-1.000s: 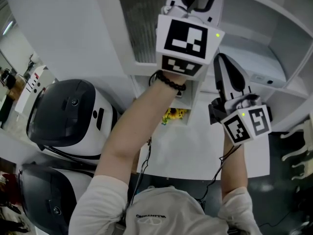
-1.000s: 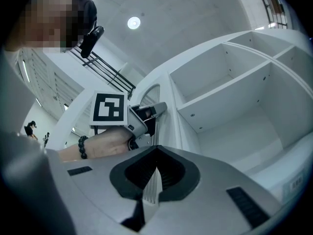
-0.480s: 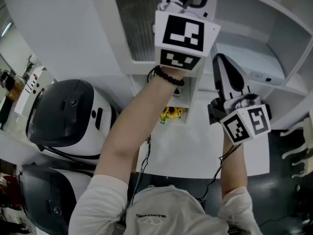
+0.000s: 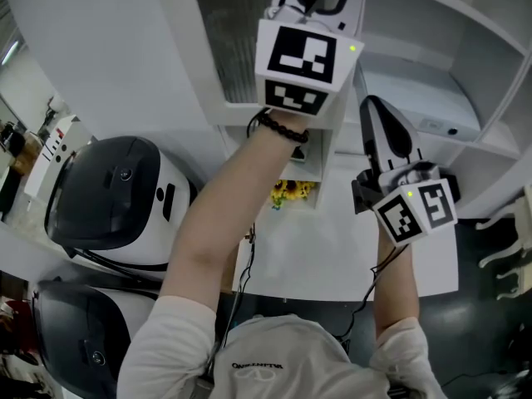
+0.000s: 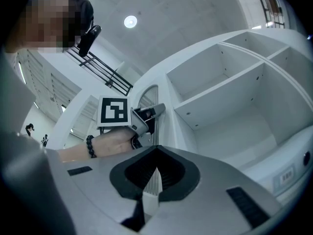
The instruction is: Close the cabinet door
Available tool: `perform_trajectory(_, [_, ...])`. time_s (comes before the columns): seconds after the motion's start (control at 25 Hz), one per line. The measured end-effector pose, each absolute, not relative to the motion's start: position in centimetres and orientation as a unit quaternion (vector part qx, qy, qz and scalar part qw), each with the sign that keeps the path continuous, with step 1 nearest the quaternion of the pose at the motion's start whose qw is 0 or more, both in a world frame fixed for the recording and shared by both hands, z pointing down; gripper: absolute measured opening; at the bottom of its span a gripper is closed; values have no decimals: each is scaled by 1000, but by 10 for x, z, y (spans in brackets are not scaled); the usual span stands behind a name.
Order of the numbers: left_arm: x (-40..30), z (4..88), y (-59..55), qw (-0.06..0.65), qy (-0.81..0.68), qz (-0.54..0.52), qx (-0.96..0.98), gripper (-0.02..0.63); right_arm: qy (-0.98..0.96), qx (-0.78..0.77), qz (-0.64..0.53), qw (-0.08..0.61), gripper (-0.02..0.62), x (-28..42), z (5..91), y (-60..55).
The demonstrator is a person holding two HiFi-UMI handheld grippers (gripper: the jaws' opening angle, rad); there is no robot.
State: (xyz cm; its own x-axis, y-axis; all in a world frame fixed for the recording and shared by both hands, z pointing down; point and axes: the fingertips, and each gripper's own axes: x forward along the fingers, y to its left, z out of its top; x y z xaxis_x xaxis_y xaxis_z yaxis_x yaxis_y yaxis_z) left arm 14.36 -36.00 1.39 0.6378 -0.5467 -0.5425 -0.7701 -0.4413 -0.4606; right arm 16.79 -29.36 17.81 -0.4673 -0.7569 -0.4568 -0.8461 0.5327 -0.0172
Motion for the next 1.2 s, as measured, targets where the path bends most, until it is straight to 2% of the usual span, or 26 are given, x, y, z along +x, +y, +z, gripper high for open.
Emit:
perform_trajectory(0.24, [136, 22, -351, 348, 385, 177, -836, 75, 846, -480, 104, 208, 11, 172, 181, -285])
perform_trajectory(0.4, [119, 26, -340, 351, 389, 196, -829, 14, 844, -484, 101, 207, 11, 173, 185, -279])
perform_trajectory(0.8, [79, 63, -285, 339, 361, 230, -838, 3, 840, -496, 94, 201, 11, 170, 198, -258])
perform_trajectory(1.2, [45, 155, -249, 266, 351, 202, -875, 3, 816, -540, 104, 176, 11, 173, 224, -231])
